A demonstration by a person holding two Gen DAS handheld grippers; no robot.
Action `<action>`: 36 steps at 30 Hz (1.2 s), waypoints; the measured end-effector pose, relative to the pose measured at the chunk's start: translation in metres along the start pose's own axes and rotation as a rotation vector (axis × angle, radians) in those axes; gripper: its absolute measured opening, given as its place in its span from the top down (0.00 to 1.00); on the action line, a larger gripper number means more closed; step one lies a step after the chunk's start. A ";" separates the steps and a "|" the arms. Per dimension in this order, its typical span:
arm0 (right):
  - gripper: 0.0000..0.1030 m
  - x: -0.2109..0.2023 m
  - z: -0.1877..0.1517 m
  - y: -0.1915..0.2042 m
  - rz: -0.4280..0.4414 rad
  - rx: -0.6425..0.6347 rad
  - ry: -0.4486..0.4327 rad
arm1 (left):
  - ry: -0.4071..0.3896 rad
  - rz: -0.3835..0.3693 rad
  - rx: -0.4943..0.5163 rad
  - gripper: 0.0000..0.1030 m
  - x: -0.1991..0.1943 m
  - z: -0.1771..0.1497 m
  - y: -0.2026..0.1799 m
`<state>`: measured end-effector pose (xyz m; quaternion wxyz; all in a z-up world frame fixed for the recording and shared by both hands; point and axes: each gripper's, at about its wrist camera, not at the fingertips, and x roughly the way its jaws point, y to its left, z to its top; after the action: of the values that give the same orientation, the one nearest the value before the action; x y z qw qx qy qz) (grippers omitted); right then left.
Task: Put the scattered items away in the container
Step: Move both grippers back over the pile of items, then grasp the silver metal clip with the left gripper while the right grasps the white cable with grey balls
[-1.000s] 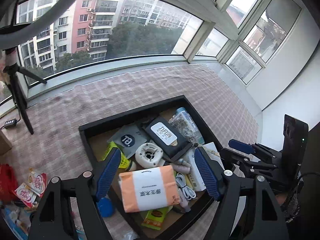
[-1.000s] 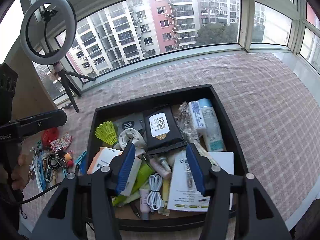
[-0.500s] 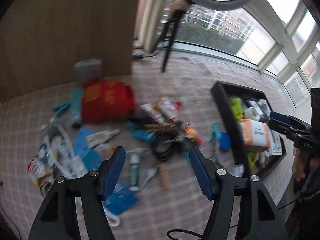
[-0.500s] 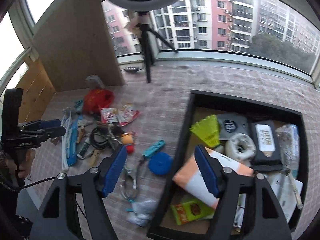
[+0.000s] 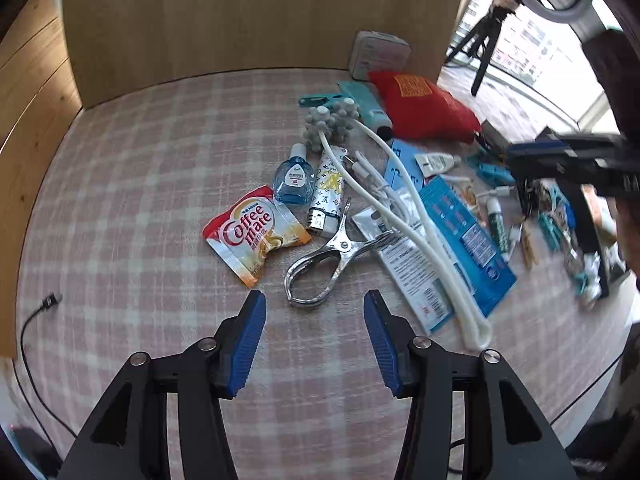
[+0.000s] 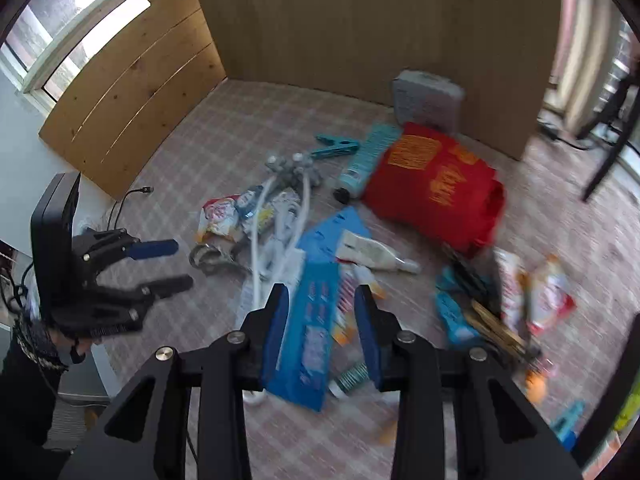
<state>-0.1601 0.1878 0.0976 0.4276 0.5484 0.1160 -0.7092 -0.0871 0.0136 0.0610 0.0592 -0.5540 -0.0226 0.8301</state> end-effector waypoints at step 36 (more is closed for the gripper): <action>0.96 -0.020 0.005 -0.015 0.151 0.197 -0.127 | -0.068 -0.125 -0.044 0.75 -0.032 -0.009 -0.005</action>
<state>-0.1743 0.2031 0.1125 0.4306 0.5488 -0.0231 -0.7161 -0.0661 0.0138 0.0874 0.0979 -0.5242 -0.0776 0.8424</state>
